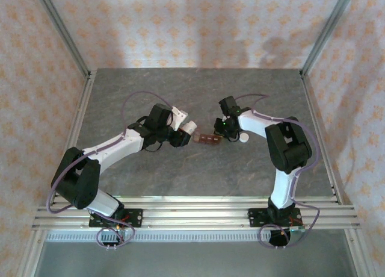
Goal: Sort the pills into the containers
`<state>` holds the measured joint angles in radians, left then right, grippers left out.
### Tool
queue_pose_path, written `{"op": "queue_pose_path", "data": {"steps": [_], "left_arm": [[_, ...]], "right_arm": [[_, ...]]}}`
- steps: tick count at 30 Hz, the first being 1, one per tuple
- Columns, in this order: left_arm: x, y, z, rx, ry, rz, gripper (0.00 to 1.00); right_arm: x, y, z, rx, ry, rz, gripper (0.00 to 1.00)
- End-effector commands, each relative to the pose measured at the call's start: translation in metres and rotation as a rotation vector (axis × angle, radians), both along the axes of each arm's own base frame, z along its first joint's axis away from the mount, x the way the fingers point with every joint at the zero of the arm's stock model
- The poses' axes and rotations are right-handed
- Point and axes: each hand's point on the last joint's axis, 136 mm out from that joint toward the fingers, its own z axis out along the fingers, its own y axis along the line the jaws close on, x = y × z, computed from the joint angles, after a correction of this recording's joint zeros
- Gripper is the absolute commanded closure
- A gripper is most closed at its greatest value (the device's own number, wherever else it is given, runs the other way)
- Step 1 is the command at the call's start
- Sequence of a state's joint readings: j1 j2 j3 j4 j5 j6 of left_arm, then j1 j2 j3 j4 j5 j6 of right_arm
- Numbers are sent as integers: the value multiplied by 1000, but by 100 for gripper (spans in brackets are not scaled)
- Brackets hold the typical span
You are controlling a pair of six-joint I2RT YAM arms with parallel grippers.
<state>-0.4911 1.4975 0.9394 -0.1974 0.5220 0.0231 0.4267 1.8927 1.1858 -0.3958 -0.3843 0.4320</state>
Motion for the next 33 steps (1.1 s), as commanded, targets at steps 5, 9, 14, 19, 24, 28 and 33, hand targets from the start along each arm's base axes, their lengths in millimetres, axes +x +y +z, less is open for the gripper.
{"op": "queue_pose_path", "data": {"steps": [5,9,14,19,24,28,33], "left_arm": [[-1,-6,-3,-6,4,-9,100],[0,-7,-4,-7,11,-11,100],[-2,-8,-5,1,34,-18,100],[-4,-4,-7,35,46,-27,100],[-5,-2,-13,74,83,-35,100],[-5,-2,-17,90,103,-40,100],[-6,-1,-26,119,135,-39,100]], "right_arm": [[-13,5,14,21,-32,25,85],[-15,-2,17,-9,-45,6,82],[-4,-9,36,-30,-95,-28,62],[-7,-9,43,-22,-96,-12,41],[-19,-10,46,-35,-94,21,27],[-27,-13,45,-40,-90,32,24],[-37,-16,36,-42,-64,39,24]]}}
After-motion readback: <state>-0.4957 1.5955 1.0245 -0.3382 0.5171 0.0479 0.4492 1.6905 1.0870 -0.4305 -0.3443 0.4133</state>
